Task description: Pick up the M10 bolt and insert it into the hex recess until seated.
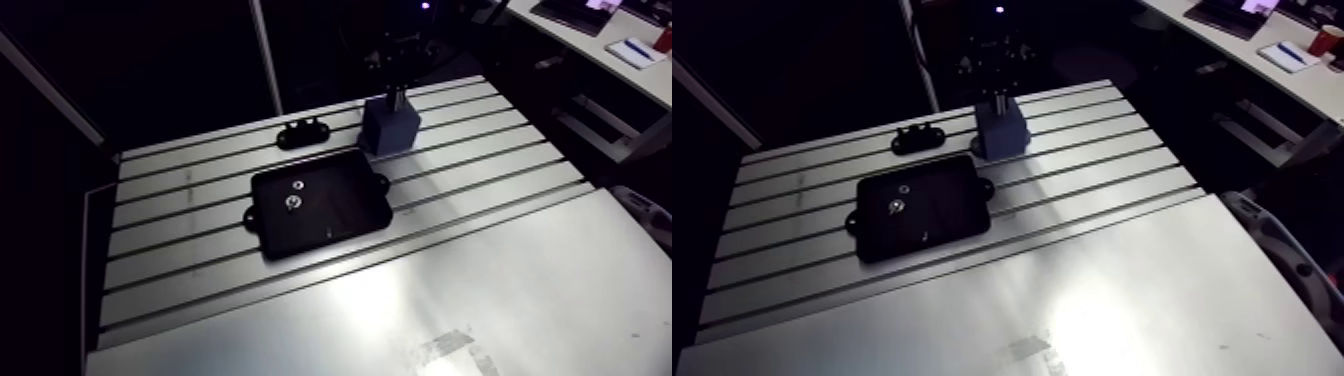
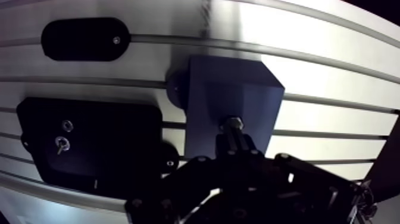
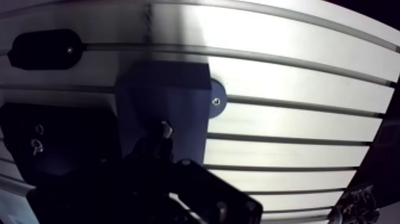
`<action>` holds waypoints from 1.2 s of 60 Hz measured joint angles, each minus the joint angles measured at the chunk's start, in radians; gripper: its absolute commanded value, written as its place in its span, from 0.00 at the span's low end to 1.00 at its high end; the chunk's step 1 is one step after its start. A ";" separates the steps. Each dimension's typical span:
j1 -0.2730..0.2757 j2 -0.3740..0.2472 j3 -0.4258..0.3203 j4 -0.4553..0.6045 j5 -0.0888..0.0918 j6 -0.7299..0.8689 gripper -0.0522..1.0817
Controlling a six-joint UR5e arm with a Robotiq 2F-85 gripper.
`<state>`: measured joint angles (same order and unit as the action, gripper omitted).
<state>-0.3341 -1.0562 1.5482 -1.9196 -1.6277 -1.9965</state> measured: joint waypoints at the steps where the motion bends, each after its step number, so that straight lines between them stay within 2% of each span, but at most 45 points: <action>1: 0.000 0.000 0.000 0.000 -0.001 0.000 1.00; 20: 0.002 -0.013 -0.005 0.002 -0.009 -0.001 1.00; 28: 0.002 -0.024 -0.005 0.004 -0.009 -0.002 0.96; 29: 0.003 -0.026 -0.005 0.004 -0.008 -0.002 0.88; 30: 0.003 -0.028 -0.005 0.005 -0.008 -0.002 0.88; 31: 0.003 -0.030 -0.005 0.005 -0.008 -0.002 0.75; 32: 0.003 -0.032 -0.006 0.005 -0.008 -0.002 0.75; 33: 0.003 -0.034 -0.006 0.005 -0.008 -0.002 0.60; 34: 0.003 -0.035 -0.006 0.006 -0.007 -0.002 0.60; 35: 0.003 -0.037 -0.006 0.006 -0.007 -0.002 0.47; 36: 0.003 -0.039 -0.006 0.007 -0.007 -0.002 0.47; 38: 0.003 -0.043 -0.006 0.008 -0.007 -0.002 0.34; 39: 0.003 -0.044 -0.006 0.009 -0.007 -0.002 0.34; 40: 0.003 -0.046 -0.005 0.009 -0.006 -0.002 0.26; 41: 0.003 -0.048 -0.005 0.010 -0.006 -0.002 0.26; 42: 0.003 -0.050 -0.005 0.010 -0.006 -0.002 0.18; 43: 0.003 -0.051 -0.005 0.011 -0.006 -0.002 0.18; 44: 0.003 -0.053 -0.004 0.011 -0.006 -0.002 0.13; 50: 0.003 -0.066 -0.001 0.015 -0.006 -0.002 0.07; 72: 0.006 -0.137 0.002 0.053 -0.006 -0.002 0.06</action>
<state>-0.3279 -1.1935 1.5503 -1.8669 -1.6335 -1.9982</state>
